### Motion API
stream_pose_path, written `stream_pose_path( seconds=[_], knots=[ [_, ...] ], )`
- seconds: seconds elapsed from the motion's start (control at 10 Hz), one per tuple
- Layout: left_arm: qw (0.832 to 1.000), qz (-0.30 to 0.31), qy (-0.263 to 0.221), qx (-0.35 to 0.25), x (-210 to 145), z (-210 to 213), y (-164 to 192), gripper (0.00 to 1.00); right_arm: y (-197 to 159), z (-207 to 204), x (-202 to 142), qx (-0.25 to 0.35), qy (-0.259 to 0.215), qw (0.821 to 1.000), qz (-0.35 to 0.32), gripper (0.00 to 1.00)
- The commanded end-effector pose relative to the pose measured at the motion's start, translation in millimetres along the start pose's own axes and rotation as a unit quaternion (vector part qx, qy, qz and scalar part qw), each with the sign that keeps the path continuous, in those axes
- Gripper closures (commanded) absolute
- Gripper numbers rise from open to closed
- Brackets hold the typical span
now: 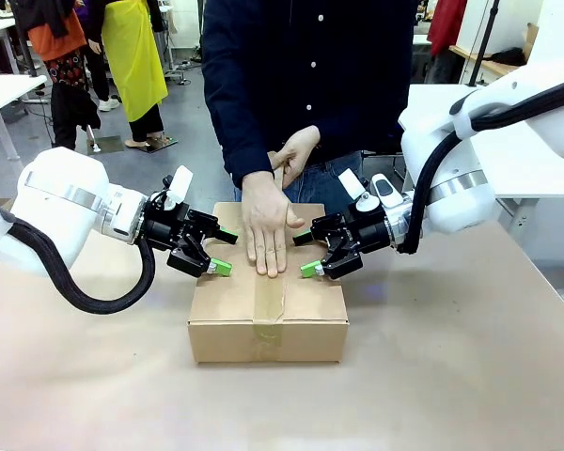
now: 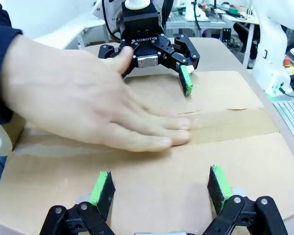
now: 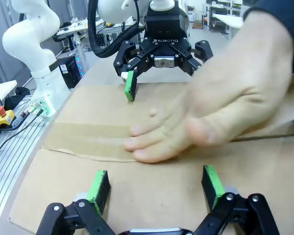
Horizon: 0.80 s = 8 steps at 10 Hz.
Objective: Pack the gift set into the box.
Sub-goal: Press and hold the closed box until the human finishes sealing it.
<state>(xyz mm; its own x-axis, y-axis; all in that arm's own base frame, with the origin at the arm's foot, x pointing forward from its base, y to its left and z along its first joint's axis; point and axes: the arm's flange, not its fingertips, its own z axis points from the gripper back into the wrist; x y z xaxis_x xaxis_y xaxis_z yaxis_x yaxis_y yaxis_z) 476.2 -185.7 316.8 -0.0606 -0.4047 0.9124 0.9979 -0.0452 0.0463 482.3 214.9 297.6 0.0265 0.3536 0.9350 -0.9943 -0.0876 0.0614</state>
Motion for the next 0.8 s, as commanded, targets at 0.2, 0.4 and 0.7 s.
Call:
stream_pose_path(
  seconds=[0.2, 0.4, 0.7],
  knots=[
    [1.000, -0.008, -0.002, 0.004, -2.8, -0.7, -2.9, 0.00, 1.0, -0.6, -2.5, -0.006, -0.003, 1.000, 0.001, 0.00],
    [1.000, -0.008, -0.002, 0.004, -2.8, -0.7, -2.9, 0.00, 1.0, -0.6, -2.5, -0.006, -0.003, 1.000, 0.001, 0.00],
    [1.000, -0.008, -0.002, 0.004, -2.8, -0.7, -2.9, 0.00, 1.0, -0.6, -2.5, -0.006, -0.003, 1.000, 0.001, 0.00]
  ],
)
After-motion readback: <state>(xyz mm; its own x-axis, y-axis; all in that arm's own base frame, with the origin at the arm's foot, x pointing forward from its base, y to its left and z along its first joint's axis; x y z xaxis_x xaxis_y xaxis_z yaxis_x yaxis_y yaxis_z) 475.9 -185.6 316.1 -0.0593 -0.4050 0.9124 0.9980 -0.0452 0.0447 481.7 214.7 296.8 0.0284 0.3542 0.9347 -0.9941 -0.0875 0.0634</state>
